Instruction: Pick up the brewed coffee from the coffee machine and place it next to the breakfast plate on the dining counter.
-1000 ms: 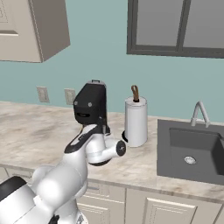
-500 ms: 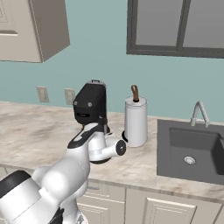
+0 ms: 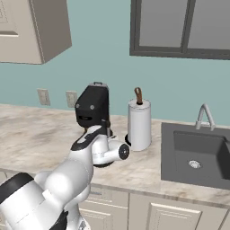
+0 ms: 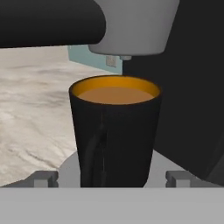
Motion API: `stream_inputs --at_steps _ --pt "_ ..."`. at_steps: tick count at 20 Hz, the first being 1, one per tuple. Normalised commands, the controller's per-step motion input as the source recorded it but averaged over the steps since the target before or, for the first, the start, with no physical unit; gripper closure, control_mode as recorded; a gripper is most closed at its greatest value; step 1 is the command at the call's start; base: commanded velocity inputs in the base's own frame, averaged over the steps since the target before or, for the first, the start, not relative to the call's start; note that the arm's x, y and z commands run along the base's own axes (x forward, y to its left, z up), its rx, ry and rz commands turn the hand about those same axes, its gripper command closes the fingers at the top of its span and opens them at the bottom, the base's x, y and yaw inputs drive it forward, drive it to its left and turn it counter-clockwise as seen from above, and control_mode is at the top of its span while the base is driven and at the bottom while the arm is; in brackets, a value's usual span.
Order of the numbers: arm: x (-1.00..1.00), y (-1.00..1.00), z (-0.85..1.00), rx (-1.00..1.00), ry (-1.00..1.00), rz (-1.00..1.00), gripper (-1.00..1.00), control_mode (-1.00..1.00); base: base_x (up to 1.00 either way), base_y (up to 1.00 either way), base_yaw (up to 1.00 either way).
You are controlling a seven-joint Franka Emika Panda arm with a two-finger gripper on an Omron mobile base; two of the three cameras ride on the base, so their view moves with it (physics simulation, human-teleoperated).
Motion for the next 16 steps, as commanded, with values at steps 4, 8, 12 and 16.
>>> stream_inputs --at_steps 4,8,12,16 --pt "0.00 0.19 0.00 0.00 0.00 0.00 1.00 -1.00 0.00 0.00 0.00" --pt "0.00 0.04 0.00 0.00 0.03 0.00 1.00 -1.00 0.00 0.00 0.00" --pt "-0.24 0.00 0.00 0.00 0.05 0.00 1.00 -1.00 0.00 0.00 0.00" --pt "-0.41 0.00 0.00 0.00 0.04 0.00 1.00 -1.00 0.00 0.00 0.00"
